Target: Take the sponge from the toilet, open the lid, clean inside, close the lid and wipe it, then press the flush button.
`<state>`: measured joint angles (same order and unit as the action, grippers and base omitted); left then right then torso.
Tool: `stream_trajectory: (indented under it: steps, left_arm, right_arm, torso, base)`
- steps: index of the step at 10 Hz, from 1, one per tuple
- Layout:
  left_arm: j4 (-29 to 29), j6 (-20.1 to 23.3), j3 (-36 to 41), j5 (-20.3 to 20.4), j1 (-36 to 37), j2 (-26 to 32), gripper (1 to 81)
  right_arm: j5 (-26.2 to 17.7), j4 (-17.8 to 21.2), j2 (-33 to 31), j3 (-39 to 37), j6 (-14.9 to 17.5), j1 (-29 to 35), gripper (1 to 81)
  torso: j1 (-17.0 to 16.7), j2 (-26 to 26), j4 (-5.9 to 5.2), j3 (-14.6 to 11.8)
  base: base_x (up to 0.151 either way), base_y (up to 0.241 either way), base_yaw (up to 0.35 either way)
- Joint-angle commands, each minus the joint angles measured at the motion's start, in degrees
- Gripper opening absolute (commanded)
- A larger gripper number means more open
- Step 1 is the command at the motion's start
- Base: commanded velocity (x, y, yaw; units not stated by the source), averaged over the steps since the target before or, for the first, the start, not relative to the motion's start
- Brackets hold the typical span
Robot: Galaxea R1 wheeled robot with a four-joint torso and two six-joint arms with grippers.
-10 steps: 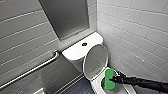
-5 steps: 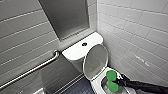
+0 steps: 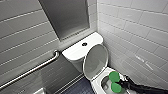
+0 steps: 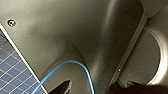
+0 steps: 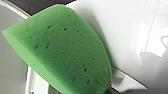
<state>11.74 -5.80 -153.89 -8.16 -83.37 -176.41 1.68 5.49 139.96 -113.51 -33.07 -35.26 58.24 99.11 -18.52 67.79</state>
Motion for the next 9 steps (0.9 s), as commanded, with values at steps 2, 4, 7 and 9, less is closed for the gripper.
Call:
stream_trajectory:
  steps: [2, 4, 7, 9]
  left_arm:
    - [-0.23, 0.53, -0.44, -4.94, -0.96, -0.09, 81.1]
    - [-0.22, 0.53, -0.44, -4.94, -0.96, -0.26, 81.1]
    - [-0.14, 0.53, -0.27, -5.02, -1.05, -0.44, 81.1]
    - [-0.14, 0.62, -0.18, -4.94, -0.96, -0.53, 81.1]
  right_arm:
    - [4.38, 1.81, -10.9, 12.09, -1.12, 5.23, 1.0]
    - [7.01, 2.94, -13.45, 14.72, -1.12, 2.69, 1.0]
    - [10.88, 4.97, -15.21, 15.08, -1.12, -1.97, 1.0]
    - [13.34, 5.06, -16.0, 15.96, -1.12, -4.95, 1.0]
  torso:
    - [0.0, 0.0, -0.02, 0.0]
    - [0.0, 0.02, -0.02, 0.0]
    - [0.0, 0.04, -0.06, 0.0]
    - [0.0, 0.06, -0.06, 0.0]
  base:
    - [0.0, 0.0, 0.0]
    - [0.0, 0.0, 0.0]
    - [0.0, 0.0, 0.0]
    - [0.0, 0.0, 0.0]
